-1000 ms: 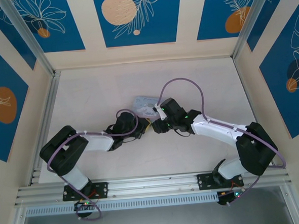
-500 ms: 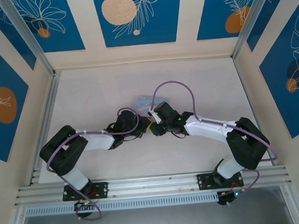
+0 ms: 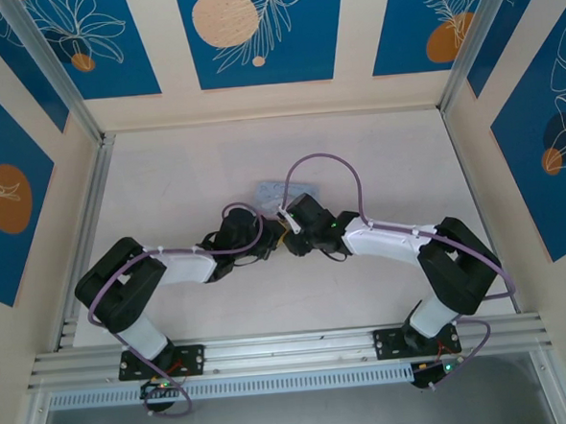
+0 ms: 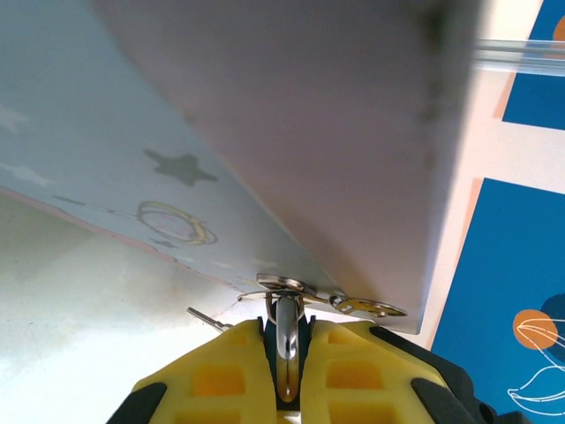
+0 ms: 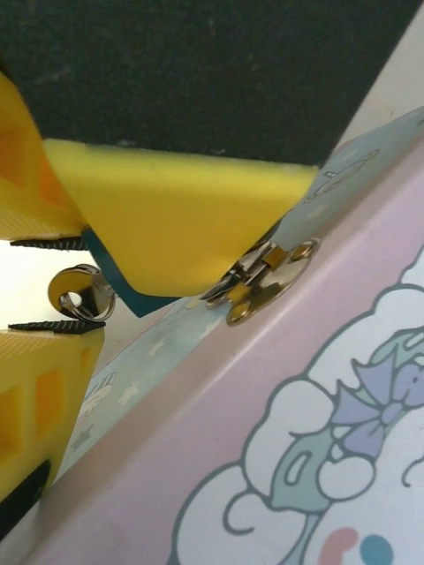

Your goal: Unlock a padlock with a key

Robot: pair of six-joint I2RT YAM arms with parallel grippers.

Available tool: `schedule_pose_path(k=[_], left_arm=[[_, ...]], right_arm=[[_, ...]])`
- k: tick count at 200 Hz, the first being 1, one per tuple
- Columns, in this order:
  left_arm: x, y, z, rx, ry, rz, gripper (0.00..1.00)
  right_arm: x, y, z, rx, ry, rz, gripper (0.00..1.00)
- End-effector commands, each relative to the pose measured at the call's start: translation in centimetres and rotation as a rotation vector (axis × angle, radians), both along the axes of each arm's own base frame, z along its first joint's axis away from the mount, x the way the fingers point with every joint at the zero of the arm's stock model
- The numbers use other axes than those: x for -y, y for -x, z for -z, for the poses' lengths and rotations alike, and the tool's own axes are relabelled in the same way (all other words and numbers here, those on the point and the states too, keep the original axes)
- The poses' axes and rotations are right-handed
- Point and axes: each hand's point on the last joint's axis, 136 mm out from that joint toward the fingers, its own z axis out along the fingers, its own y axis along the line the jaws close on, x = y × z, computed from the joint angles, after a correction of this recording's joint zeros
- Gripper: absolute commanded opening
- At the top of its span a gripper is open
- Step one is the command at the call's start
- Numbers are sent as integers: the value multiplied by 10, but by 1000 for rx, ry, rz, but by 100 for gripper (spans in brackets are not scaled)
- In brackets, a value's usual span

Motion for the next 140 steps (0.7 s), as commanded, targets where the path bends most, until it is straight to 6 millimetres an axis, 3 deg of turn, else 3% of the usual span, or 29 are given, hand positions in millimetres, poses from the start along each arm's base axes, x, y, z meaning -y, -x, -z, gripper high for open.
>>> schedule_pose_path(k=[1,23,56,66,75,92,101,128,140], left_arm=[[9,3,-18,18,54,40,0],[8,4,-12,10,47,38,0],[7,5,-8,3,46,36,0],[7,5,-8,3,47,36,0],[6,5,-7,1,43,32,0],[4,4,-4,2,32,24,0],[3,5,-1,0,21,25,0],[-1,8,13,2,-23,36,0],[-3,10,19,7,-46,49,6]], right_arm=[[-13,-19,-23,73,-41,11,26],[-16,-19,-27,61,-60,3,20],[-20,-16,-30,26,-96,-11,1],[-20,-14,-30,13,-108,-14,0],[-20,-11,-30,3,-116,-19,8],[-18,-4,-31,-22,-140,-19,36],[-15,1,-31,-40,-153,-14,46],[-2,21,-27,-116,-213,32,59],[2,29,-25,-160,-265,72,64]])
